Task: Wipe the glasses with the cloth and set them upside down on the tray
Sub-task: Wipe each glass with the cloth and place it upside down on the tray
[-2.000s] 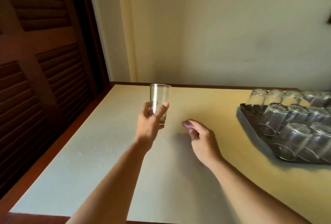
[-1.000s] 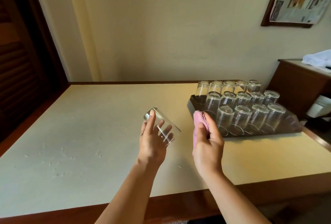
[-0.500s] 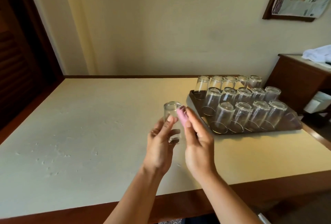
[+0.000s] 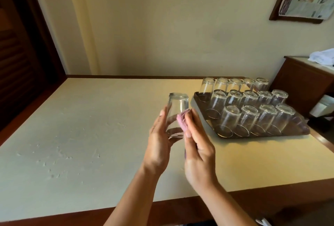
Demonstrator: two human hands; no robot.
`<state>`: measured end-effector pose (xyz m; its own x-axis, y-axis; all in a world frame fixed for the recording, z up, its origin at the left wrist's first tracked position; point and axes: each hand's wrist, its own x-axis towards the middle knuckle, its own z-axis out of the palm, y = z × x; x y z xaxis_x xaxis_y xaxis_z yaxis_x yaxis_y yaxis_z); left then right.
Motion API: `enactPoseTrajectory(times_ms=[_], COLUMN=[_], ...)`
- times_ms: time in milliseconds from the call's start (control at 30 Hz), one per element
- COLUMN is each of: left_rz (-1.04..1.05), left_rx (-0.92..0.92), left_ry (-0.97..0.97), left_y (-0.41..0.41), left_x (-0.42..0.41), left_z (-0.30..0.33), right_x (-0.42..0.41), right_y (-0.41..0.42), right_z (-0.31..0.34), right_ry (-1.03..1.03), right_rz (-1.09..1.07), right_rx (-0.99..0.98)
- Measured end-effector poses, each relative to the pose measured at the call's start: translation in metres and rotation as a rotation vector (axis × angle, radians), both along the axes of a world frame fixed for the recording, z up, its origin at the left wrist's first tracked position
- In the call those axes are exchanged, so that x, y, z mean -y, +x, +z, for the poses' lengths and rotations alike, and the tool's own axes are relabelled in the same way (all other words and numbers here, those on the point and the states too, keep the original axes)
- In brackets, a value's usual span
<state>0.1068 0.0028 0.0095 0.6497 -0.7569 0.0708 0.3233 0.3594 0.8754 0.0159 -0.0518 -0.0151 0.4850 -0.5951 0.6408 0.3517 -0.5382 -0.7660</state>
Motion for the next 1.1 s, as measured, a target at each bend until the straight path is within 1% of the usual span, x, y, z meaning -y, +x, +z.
enactPoseTrajectory(times_ms=[67,133,233,333,433,533,600,667,733,800,833,900,1000,1067,1100], left_rz=[-0.050,-0.005,0.064,0.013,-0.055,-0.005,0.059,0.088,-0.002,-0.086,-0.093,-0.027,0.057,0.022,-0.024], left_rx=[0.068,0.094,0.049,-0.018,0.037,0.064,0.020,-0.006,0.030,0.058,0.045,0.043,-0.013,-0.025,-0.030], left_ry=[-0.004,-0.042,-0.103,-0.106,-0.135,-0.158,-0.146,-0.120,-0.091,-0.069,-0.079,-0.111,-0.125,-0.091,-0.069], left_y=[-0.004,-0.013,-0.012,-0.001,-0.006,-0.012,-0.007,0.002,0.007,0.004,0.001,-0.006,-0.008,-0.004,-0.003], left_x=[-0.003,-0.002,0.003,0.000,-0.003,0.000,0.004,0.006,0.005,0.003,0.003,0.003,0.002,-0.001,-0.004], left_z=[0.001,0.001,0.005,0.011,0.011,0.009,0.017,0.027,0.032,0.029,0.025,0.020,0.031,0.036,0.035], right_x=[0.017,0.028,0.009,-0.008,0.009,0.024,0.014,-0.001,-0.005,0.010,0.019,0.029,0.011,0.001,0.002], right_y=[0.006,0.009,0.003,-0.004,-0.002,0.000,-0.002,-0.005,-0.006,-0.003,0.000,0.004,0.001,-0.004,-0.005], right_z=[0.016,0.031,0.031,0.014,0.026,0.046,0.045,0.032,0.025,0.036,0.045,0.056,0.044,0.029,0.027], right_ry=[0.018,0.009,-0.012,-0.073,0.009,-0.022,-0.022,-0.053,-0.106,-0.062,-0.043,-0.038,-0.035,-0.076,-0.064], right_rz=[0.000,-0.062,-0.025,-0.046,0.017,-0.037,0.006,0.000,-0.024,-0.033,-0.076,-0.126,-0.055,-0.059,-0.039], right_rx=[0.042,0.021,0.012,0.007,0.062,0.017,0.001,-0.005,0.014,0.059,0.054,0.008,-0.014,-0.014,-0.004])
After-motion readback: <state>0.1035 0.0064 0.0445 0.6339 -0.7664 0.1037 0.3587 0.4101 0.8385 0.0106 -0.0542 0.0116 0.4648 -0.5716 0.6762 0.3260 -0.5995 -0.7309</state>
